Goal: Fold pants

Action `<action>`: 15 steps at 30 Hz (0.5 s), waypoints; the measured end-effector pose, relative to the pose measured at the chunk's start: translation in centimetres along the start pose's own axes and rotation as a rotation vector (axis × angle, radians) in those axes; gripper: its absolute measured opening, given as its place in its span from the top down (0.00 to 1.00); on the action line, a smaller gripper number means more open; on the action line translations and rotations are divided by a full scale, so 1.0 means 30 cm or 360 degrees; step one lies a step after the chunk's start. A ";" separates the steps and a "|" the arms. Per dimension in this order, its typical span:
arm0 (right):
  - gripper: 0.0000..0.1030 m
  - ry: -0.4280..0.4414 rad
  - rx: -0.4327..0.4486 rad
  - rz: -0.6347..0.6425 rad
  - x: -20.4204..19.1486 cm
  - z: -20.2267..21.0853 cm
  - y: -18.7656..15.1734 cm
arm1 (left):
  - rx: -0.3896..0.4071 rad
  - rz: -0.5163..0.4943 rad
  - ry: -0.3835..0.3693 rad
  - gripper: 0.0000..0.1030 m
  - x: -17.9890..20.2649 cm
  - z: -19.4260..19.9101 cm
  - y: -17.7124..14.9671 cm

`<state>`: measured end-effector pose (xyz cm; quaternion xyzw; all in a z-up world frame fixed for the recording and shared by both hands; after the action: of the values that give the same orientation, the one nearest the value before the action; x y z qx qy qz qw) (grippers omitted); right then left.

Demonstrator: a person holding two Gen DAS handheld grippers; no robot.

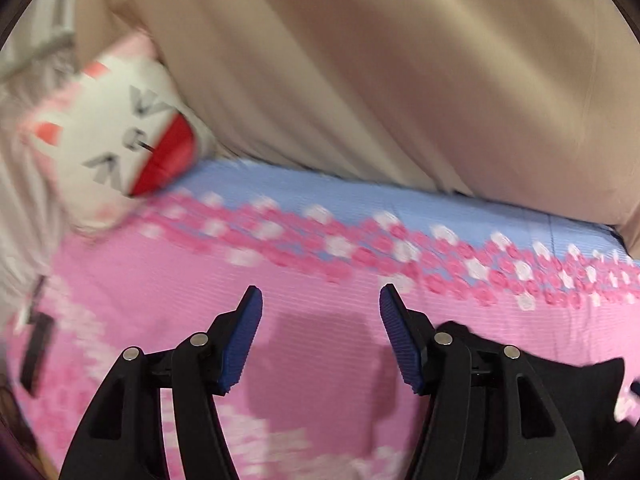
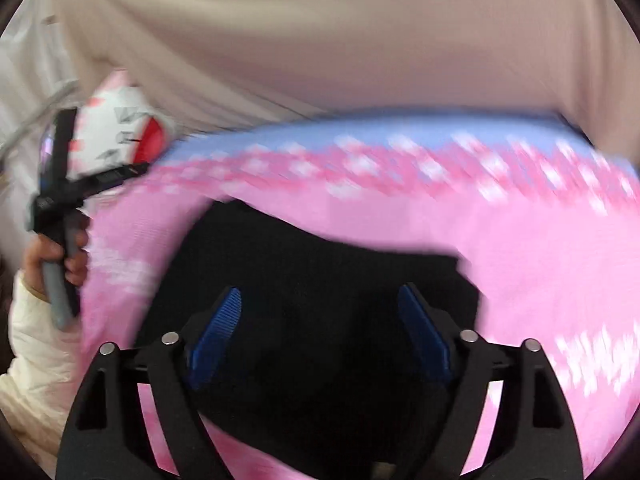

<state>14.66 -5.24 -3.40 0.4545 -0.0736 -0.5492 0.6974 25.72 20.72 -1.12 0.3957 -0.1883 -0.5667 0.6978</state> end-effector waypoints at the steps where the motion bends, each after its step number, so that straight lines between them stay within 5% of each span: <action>1: 0.23 0.0097 -0.0032 0.0067 -0.067 -0.060 0.033 | 0.0024 0.0009 0.0028 0.33 -0.030 0.028 -0.007; 5: 0.49 0.0203 -0.0357 0.0134 -0.160 -0.438 0.016 | 0.0064 0.0018 0.0007 0.31 -0.088 0.112 -0.071; 7: 0.48 0.0147 -0.0393 0.0159 -0.157 -0.587 -0.009 | 0.0047 0.0007 -0.0001 0.31 -0.098 0.122 -0.100; 10: 0.48 0.0057 -0.0344 0.0270 -0.231 -0.604 0.022 | 0.0020 -0.0060 0.0028 0.31 -0.106 0.125 -0.146; 13: 0.50 0.0248 -0.0205 0.0097 -0.229 -0.535 0.053 | 0.0016 -0.0138 0.0034 0.29 -0.085 0.123 -0.182; 15: 0.50 0.0165 -0.0295 0.0041 -0.137 -0.586 0.000 | -0.0004 -0.0175 0.0023 0.29 -0.061 0.109 -0.203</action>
<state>23.64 7.91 -11.90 0.4148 0.0080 -0.5204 0.7464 18.95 21.07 -3.42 0.4088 -0.1606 -0.6013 0.6675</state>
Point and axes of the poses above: each gripper's, at about its wrist camera, not at the fingertips, and z roughly against the way its jaws point, x to its right, y to its top, the point moved 6 cm from there along -z, roughly the way its jaws point, and after that the axes turned 12 degrees about y, right-handed, at the moved point
